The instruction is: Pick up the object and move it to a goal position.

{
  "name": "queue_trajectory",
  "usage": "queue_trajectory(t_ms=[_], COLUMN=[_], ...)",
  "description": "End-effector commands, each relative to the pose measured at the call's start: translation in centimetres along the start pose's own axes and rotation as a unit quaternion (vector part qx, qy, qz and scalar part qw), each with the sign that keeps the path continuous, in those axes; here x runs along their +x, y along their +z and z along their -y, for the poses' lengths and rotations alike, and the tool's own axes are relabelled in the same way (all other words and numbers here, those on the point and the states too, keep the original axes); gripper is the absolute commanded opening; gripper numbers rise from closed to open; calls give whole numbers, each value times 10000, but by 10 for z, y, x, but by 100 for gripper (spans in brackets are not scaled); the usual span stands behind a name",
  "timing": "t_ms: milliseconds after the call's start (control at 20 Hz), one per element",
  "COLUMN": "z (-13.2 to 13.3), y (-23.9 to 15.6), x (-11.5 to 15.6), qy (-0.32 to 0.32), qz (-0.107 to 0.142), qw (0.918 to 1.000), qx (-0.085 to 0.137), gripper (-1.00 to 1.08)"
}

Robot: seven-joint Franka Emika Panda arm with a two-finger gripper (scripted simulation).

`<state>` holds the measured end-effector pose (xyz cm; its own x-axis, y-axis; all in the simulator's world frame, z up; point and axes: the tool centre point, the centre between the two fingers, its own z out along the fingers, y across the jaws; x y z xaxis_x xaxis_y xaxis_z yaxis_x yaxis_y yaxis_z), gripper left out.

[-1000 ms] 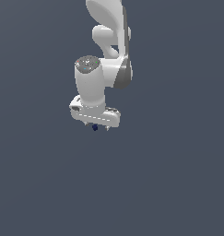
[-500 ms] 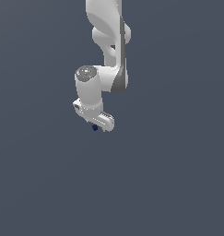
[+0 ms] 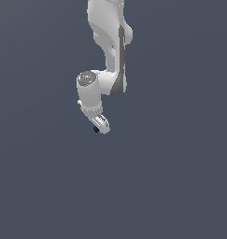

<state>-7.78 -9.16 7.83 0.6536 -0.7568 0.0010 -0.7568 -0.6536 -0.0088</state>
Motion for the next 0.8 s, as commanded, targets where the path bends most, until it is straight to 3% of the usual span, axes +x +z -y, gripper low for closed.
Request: queue_trajectory(t_ms=[0,350,750], z=[-7,-18,-18], y=[6,14,19], x=[-3,-7,-7], qy=[271,673,688], qz=[1,2,4], qw=[9996,9977,9976], qx=[-14,-41,-44], gripper=[100,100,100])
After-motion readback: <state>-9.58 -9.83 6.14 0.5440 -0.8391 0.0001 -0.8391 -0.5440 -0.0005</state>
